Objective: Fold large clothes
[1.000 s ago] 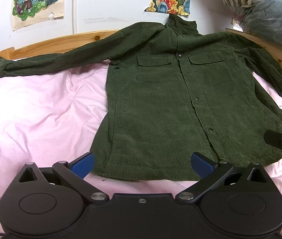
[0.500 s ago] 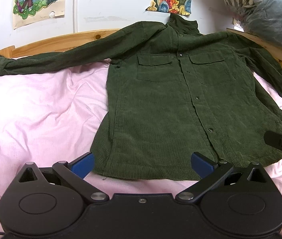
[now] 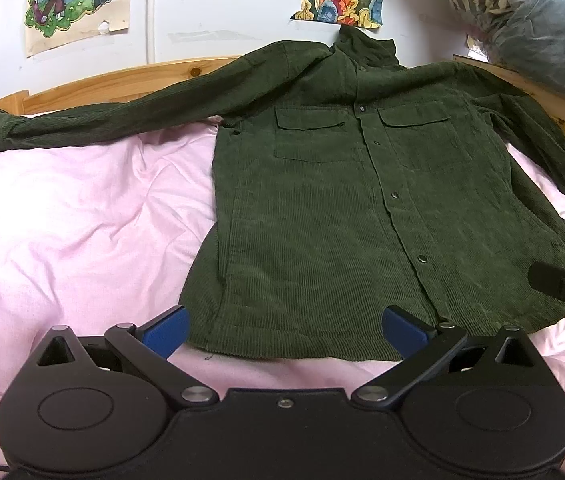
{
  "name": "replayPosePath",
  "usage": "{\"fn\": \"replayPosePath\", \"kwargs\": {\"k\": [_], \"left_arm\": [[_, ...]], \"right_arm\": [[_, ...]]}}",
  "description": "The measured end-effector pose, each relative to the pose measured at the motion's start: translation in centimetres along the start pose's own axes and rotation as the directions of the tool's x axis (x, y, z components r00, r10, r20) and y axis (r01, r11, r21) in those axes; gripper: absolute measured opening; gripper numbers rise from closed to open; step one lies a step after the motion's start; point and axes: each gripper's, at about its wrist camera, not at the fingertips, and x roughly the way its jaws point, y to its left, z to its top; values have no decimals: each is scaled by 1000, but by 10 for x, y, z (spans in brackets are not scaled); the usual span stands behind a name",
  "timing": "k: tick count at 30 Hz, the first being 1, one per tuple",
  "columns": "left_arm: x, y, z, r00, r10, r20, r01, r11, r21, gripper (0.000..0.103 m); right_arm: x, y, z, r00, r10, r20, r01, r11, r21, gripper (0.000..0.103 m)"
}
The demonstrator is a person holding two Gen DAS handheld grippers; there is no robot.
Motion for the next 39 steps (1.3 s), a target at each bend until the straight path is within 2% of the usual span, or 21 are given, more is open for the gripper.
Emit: {"fn": "replayPosePath", "kwargs": {"k": [24, 29, 34, 36, 39], "left_arm": [[1, 1, 1, 1000, -5, -8, 4, 1000, -4, 102], [3, 1, 1, 1000, -3, -11, 3, 1000, -5, 102], [9, 0, 1, 999, 22, -35, -22, 1000, 12, 102], [14, 0, 4, 998, 31, -57, -30, 999, 18, 102], [22, 6, 16, 997, 37, -67, -37, 999, -4, 102]], "right_arm": [[0, 0, 0, 1000, 1, 0, -1, 1000, 0, 103], [0, -1, -1, 1000, -21, -6, 21, 1000, 4, 103], [0, -3, 4, 988, -153, 7, 153, 988, -24, 103], [-2, -8, 8, 971, -238, 29, 239, 971, -24, 103], [-6, -27, 15, 930, -364, 53, 363, 931, 29, 103]]}}
